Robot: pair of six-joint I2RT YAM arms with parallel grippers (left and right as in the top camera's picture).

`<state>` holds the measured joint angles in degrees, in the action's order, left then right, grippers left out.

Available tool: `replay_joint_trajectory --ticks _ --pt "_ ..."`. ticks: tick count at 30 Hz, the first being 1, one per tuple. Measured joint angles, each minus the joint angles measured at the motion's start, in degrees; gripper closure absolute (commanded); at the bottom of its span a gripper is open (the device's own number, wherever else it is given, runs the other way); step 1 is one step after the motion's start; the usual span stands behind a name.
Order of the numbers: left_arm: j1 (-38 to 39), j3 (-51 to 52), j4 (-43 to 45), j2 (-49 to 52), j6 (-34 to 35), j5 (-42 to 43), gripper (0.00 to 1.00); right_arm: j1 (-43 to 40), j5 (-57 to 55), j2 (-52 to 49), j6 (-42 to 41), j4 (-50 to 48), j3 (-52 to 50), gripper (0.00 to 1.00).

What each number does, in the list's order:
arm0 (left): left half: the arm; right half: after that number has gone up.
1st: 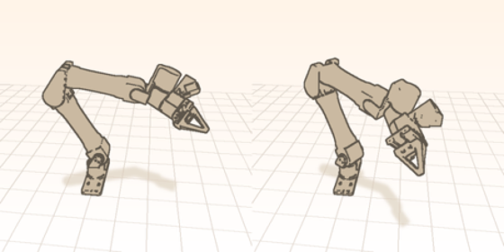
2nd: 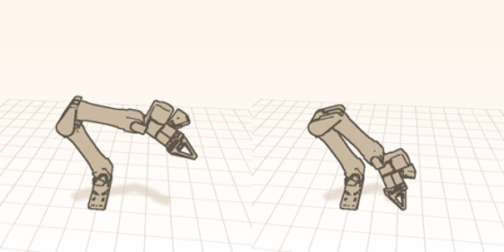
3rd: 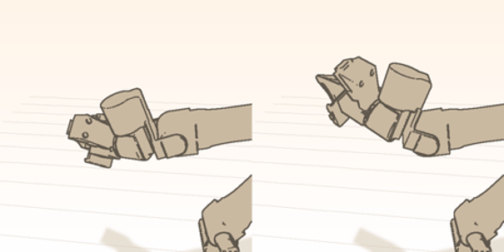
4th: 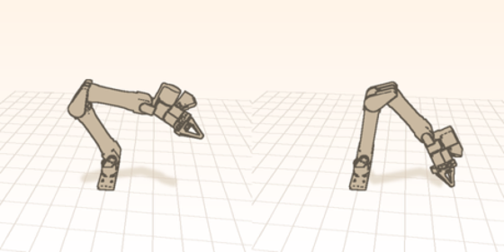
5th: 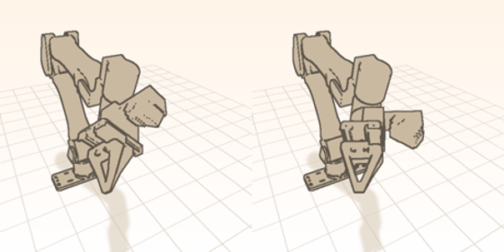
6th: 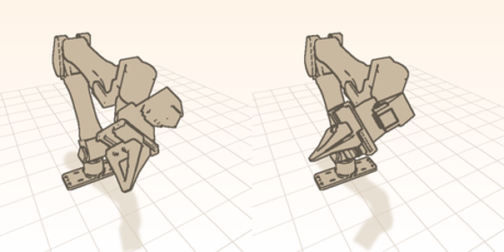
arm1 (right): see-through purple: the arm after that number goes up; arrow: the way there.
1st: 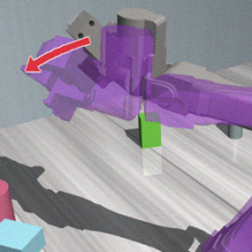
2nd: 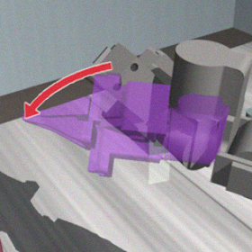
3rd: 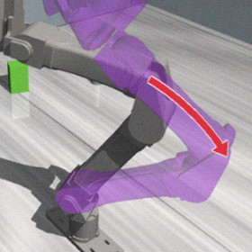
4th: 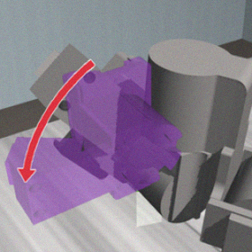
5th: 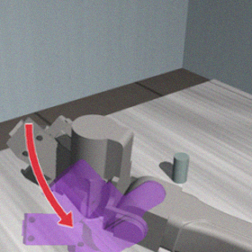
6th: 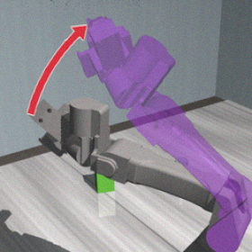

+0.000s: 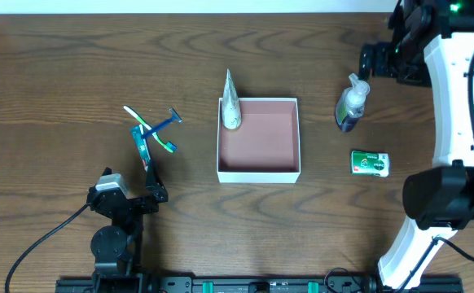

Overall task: Pack container
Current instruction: 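Release the tube upright in the box and move right gripper away, then grasp the blue foaming soap bottle with the right gripper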

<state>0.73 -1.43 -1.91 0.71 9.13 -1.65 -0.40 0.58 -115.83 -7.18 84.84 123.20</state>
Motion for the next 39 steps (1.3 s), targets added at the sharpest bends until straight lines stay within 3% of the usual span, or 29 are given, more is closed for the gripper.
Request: replay_joint_trajectory --ticks 4,27,37,39 --pt "0.0 0.0 0.0 0.0 0.0 0.0 0.02 0.1 1.5 0.0 2.2 -3.1 -4.0 0.01" --pt "0.0 0.0 0.0 0.0 0.0 0.0 0.02 0.5 5.4 0.0 15.3 -9.2 -5.5 0.01" --pt "0.0 0.0 0.0 0.0 0.0 0.0 0.02 0.6 5.5 0.0 16.7 -16.5 -15.1 0.01" --pt "0.0 0.0 0.0 0.0 0.0 0.0 0.02 0.6 5.5 0.0 16.7 -18.0 -17.0 0.06"
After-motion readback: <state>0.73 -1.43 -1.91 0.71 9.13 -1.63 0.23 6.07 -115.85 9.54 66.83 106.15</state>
